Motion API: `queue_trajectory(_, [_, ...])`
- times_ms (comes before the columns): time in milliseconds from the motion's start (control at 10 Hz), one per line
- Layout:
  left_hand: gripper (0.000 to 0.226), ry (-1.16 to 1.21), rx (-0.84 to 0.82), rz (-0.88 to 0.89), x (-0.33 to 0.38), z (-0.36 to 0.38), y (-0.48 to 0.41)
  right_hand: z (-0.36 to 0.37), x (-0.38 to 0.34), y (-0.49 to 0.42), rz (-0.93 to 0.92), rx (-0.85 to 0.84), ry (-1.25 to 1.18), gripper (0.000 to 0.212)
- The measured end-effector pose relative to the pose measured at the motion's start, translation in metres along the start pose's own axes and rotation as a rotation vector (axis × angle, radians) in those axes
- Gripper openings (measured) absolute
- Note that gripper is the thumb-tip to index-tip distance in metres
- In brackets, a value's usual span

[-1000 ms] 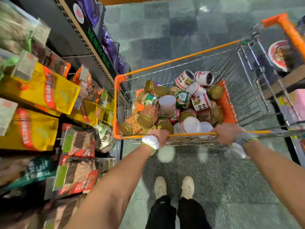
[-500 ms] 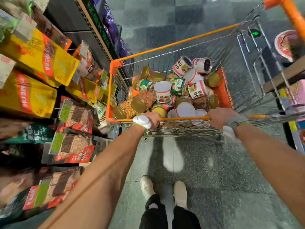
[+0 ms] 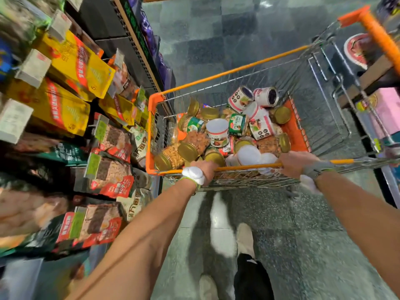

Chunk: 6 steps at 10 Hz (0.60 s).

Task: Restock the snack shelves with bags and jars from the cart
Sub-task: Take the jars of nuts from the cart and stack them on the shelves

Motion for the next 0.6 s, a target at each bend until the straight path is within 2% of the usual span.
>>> queue_trajectory(100, [0.073, 0.460, -0.222, -0.161, 0.009, -0.022, 0.037, 0.034, -0.003, 0.019, 0.034, -0.050, 0.056, 0.022])
queue_trajectory(200, [0.042, 0.193, -0.294, 0.351, 0.049, -0.037, 0.103, 0.069, -0.011, 0.051, 0.043, -0.090, 0.067, 0.026])
queue_trajectory(300, [0.036, 0.156, -0.277, 0.344, 0.059, -0.020, 0.118, 0.087, -0.015, 0.079, 0.037, -0.080, 0.080, 0.023])
queue_trajectory(400, [0.028, 0.243, -0.232, 0.270, 0.066, -0.011, 0.160, 0.113, -0.022, 0.113, 0.014, -0.088, 0.074, 0.031])
queue_trajectory(500, [0.022, 0.117, -0.262, 0.208, 0.067, -0.001, 0.174, 0.126, -0.027, 0.134, -0.010, -0.060, 0.031, 0.032])
queue_trajectory(600, [0.014, -0.055, -0.379, -0.178, 0.040, 0.011, 0.206, 0.146, -0.033, 0.157, -0.019, -0.057, -0.006, 0.023])
Point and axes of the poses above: each hand's wrist, its own y-axis away from the middle knuckle, its own z-axis out of the palm, x = y × z, the point moved 8 cm from there along -y, towards the middle knuckle, and after that the axes turned 13 degrees about z, right-handed, at the moved point
